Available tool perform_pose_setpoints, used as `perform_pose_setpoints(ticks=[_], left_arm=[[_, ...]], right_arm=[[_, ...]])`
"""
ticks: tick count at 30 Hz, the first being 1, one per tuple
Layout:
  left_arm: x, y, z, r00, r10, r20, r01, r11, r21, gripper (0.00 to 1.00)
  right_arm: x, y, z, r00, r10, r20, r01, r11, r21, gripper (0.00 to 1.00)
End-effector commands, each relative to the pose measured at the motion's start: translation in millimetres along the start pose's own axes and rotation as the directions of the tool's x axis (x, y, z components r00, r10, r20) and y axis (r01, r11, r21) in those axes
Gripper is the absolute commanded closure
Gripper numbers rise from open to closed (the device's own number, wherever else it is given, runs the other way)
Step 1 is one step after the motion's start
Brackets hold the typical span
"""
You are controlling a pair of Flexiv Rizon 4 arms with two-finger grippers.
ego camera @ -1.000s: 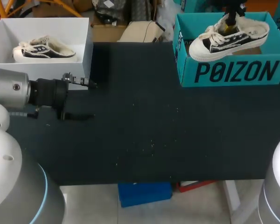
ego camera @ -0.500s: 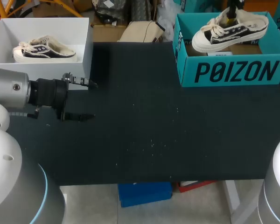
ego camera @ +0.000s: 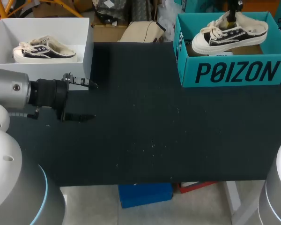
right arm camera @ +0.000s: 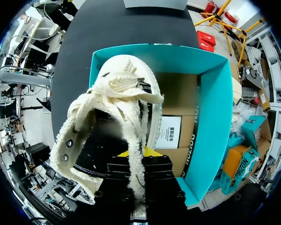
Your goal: Take the shoe out of the shoebox, open the shoe tongue, remove and reinsert the insole, then place the shoe into the shoebox
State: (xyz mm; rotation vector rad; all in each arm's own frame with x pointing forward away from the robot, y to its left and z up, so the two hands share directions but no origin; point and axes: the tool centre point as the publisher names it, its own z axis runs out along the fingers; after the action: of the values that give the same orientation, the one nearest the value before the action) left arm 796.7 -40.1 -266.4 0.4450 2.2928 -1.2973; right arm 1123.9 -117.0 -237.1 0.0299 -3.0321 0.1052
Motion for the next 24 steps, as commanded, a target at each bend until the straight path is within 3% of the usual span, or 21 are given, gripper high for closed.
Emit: perform_pose_setpoints(ticks=[1,24], left_arm=[[0.9,-0.2,1.0,1.000,0.001,0.003,-0.001,1.000,-0.004,0.00],[0.9,-0.2,1.0,1.000,0.001,0.003,-0.001,1.000,-0.004,0.00]], right_arm=[[-3.4,-1.1,12.0,1.000,0.011,-0.001,-0.011,1.000,-0.018,1.00],[-21.4,-4.8,101.9,0.997,0.071,-0.040,-0.075,0.991,-0.113,1.00]])
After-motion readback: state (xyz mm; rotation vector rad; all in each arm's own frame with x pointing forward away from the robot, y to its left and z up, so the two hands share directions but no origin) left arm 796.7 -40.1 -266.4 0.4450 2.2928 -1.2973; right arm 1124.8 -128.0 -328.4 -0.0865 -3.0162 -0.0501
